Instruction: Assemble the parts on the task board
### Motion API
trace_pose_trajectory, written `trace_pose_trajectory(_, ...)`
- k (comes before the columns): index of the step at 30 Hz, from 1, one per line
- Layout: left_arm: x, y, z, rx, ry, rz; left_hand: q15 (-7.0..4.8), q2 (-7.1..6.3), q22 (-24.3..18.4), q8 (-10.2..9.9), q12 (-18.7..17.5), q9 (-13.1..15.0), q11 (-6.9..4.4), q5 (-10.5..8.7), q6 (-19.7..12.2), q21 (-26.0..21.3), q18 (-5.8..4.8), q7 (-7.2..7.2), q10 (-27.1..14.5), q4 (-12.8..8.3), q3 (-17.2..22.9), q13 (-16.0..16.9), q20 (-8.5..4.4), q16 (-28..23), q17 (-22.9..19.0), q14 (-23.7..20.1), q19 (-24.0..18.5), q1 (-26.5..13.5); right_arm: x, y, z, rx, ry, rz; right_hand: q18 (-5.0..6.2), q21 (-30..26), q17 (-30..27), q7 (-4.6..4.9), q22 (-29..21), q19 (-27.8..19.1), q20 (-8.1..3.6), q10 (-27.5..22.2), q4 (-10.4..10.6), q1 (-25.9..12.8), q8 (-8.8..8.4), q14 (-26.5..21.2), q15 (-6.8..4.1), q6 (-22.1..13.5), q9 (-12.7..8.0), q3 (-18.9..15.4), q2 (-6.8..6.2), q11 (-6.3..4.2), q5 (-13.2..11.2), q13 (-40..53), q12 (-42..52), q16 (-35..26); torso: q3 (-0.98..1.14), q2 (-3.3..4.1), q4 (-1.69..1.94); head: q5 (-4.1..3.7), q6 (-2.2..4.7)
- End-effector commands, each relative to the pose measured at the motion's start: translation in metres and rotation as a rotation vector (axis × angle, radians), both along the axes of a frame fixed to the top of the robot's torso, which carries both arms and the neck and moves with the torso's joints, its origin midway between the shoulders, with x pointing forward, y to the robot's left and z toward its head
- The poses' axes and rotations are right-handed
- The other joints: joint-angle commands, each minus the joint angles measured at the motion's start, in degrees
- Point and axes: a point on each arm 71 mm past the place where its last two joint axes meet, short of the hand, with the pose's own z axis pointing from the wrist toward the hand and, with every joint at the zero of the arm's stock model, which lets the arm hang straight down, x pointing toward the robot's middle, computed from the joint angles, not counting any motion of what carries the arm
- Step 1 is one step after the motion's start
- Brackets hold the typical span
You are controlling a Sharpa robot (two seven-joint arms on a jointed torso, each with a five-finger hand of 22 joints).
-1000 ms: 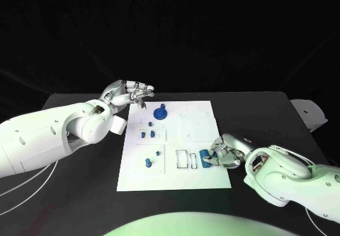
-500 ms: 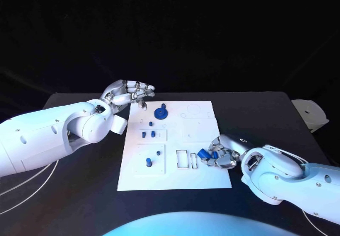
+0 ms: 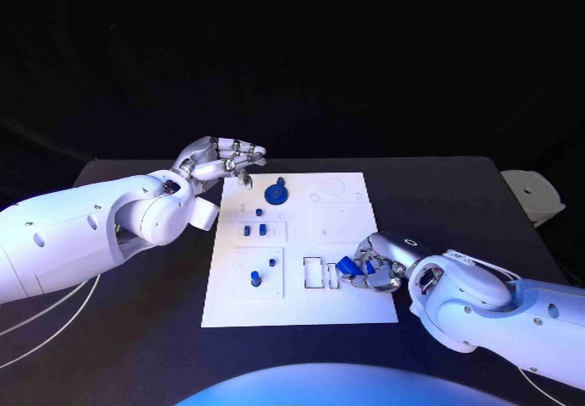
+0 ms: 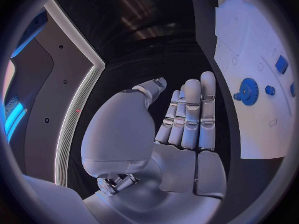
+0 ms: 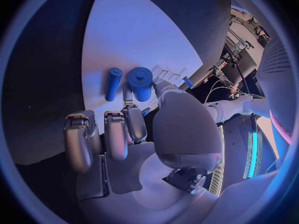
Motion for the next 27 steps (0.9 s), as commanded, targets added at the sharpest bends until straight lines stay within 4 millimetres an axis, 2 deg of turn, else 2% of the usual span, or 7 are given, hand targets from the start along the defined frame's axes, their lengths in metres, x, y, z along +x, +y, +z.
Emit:
trace_pose_trajectory(1,-0.001,-0.002,0.001,-0.012,0.0,-0.017,-0.02,0.08,-0.05,-0.21,0.2,-0.09,-0.05,-0.01,-0.45,-0.36,0.85,0.14,-0.38,0.25,-0.02,0.05,0.25,0.2,-0.05,-0.43,-0.32,-0.58,-0.003,0.001,-0.003,-0.011,-0.002,0.0,-0.39,0.25,8.03,-0.48,15.05,6.09,-0.58,0.52,-0.08,0.68,0.63,4.59,-0.57,0.93,0.45,-0.16,1.23,-0.37,0.47,4.2,0.77,0.44,0.01,-0.05,0.05,-0.02,-0.11)
trace_pose_trajectory(5,-0.001,-0.002,0.001,-0.012,0.001,-0.017,-0.02,0.08,-0.05,-0.21,0.2,-0.09,-0.05,-0.01,-0.45,-0.36,0.85,0.14,-0.38,0.25,-0.02,0.05,0.25,0.2,-0.05,-0.43,-0.32,-0.58,-0.004,0.001,0.002,0.025,-0.026,-0.017,-0.39,0.25,8.54,-1.1,15.05,6.09,-0.93,1.16,-0.24,2.52,1.42,4.69,-1.02,1.86,0.96,0.45,2.41,-0.91,-0.35,4.87,1.46,0.67,0.02,-0.08,0.03,-0.13,-0.06)
trace_pose_trajectory(10,-0.001,-0.003,0.001,-0.012,0.001,-0.017,-0.02,0.15,-0.11,-0.2,0.32,-0.09,-0.06,0.0,-0.49,-0.44,0.85,0.12,-0.48,0.39,-0.12,0.08,0.26,0.23,-0.07,-0.46,-0.3,-0.63,-0.008,0.001,0.01,0.07,-0.04,-0.035,-0.39,0.25,8.83,-1.4,15.05,6.09,-1.16,1.44,-0.18,3.36,1.8,4.76,-1.26,2.26,1.21,0.84,2.78,-1.19,0.24,5.18,1.75,0.8,-0.06,-0.09,0.0,-0.29,0.08)
trace_pose_trajectory(16,-0.001,-0.003,0.001,-0.011,0.002,-0.019,-0.02,0.15,-0.11,-0.2,0.32,-0.09,-0.06,0.0,-0.49,-0.44,0.85,0.12,-0.48,0.39,-0.12,0.08,0.26,0.23,-0.07,-0.46,-0.3,-0.63,-0.012,0.007,0.021,0.124,-0.047,-0.044,-0.39,0.25,8.92,-1.6,15.05,6.09,-1.31,1.46,-0.05,3.44,2.1,4.77,-1.41,2.63,1.38,1.14,3.35,-1.36,0.74,5.17,1.66,0.84,0.05,0.03,0.05,-0.38,-0.03)
trace_pose_trajectory(27,-0.001,-0.005,0.001,-0.014,0.002,-0.025,-0.02,0.17,-0.13,-0.2,0.36,-0.09,-0.06,0.02,-0.5,-0.46,0.86,0.11,-0.53,0.4,-0.14,0.09,0.26,0.24,-0.08,-0.48,-0.3,-0.59,-0.012,0.022,0.021,0.152,-0.009,-0.021,-0.39,0.25,9.18,-1.83,15.05,6.09,-1.5,1.64,0.09,2.61,2.57,4.82,-1.6,3.21,1.63,1.1,3.73,-1.57,1.44,5.34,1.78,0.96,-0.05,-0.03,0.07,-0.24,-0.28)
